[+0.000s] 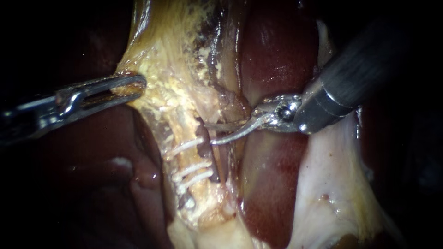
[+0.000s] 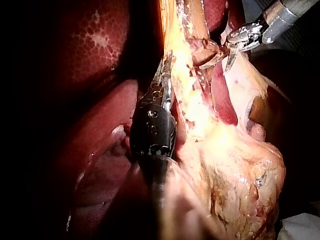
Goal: Go to the cutting position left tube
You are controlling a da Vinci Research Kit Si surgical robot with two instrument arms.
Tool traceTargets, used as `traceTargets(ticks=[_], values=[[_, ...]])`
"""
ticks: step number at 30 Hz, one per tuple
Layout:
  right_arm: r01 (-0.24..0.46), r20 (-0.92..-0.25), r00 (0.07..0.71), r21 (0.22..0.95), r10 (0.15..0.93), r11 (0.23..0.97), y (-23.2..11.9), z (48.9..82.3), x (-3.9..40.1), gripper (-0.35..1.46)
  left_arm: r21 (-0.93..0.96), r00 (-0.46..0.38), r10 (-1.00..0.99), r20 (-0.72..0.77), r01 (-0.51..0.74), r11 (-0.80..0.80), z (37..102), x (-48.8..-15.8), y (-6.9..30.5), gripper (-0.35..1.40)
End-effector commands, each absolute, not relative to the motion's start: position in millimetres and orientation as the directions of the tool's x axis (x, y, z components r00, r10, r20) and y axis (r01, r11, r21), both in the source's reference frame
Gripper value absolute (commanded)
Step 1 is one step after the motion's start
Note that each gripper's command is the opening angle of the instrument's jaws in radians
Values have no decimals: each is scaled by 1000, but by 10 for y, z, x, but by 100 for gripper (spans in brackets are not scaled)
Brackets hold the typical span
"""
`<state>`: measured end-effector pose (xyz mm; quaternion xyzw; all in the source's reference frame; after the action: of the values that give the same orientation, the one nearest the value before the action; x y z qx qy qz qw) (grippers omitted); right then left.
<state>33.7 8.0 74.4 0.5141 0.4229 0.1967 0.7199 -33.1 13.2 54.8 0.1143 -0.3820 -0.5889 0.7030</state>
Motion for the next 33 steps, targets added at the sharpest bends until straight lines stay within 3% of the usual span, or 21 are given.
traceTargets(ticks=[1, 17, 33], values=[[153, -407, 565, 907, 718, 393, 79, 740, 335, 143, 611, 14, -915, 402, 741, 280, 548, -331, 132, -35], [169, -417, 634, 897, 652, 409, 35, 774, 360, 141, 615, 16, -917, 398, 738, 279, 542, -327, 136, -35], [158, -412, 646, 896, 643, 415, 41, 792, 370, 140, 614, 15, -918, 397, 738, 278, 538, -328, 135, -35]])
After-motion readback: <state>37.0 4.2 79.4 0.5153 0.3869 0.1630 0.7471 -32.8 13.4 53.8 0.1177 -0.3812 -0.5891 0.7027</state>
